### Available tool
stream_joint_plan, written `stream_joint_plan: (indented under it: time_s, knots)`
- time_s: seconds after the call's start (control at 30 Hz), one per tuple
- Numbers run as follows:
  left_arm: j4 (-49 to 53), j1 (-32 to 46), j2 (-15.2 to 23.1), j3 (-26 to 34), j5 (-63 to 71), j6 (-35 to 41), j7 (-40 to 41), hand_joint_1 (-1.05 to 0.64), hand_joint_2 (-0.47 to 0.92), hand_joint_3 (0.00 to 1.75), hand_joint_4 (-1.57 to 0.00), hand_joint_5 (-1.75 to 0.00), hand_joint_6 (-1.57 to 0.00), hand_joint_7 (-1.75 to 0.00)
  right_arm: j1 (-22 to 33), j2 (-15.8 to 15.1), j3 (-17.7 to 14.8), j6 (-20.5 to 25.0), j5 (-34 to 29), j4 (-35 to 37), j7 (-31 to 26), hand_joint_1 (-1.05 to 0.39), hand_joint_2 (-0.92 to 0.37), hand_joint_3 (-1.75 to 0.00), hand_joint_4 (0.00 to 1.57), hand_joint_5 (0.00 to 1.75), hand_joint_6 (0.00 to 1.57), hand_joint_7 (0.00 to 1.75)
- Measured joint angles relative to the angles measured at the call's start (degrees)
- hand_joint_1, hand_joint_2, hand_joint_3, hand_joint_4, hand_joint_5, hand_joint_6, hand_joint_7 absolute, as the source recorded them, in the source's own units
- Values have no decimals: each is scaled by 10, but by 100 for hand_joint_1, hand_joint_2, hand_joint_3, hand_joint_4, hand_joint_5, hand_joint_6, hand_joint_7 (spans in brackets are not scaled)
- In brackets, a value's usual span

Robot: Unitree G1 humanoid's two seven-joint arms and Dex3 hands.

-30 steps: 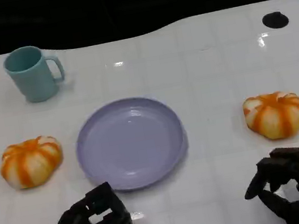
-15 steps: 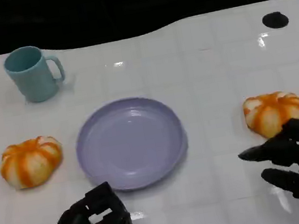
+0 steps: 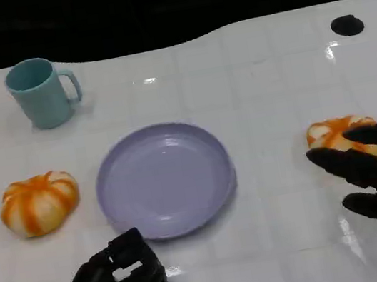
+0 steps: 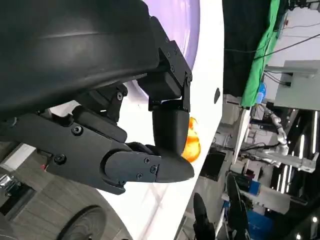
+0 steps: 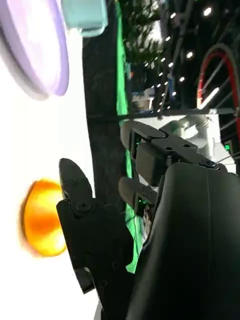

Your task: Grasp the bread from the table and place it into the plate.

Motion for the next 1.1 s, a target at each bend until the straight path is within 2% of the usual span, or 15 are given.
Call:
stream_joint_plan:
  time_s: [0.2,0.53,1.1]
  knots:
    - [3,0,-1,0,-1,-5,0,-61,84,36,-78,-175,-72,-149,-6,-9,6,40,-8,-12,42,-47,-91,-1,10,50,40,0]
    - [2,1,-4,-1,0,-7,2,-60,84,37,-78,-175,-71,-149,-81,-11,48,106,-28,38,91,-49,-86,0,6,58,38,0]
    - [-3,4,-7,-1,0,-8,2,-60,84,37,-77,-175,-70,-149,-185,-7,119,159,-35,177,82,-57,-87,-1,7,56,34,0]
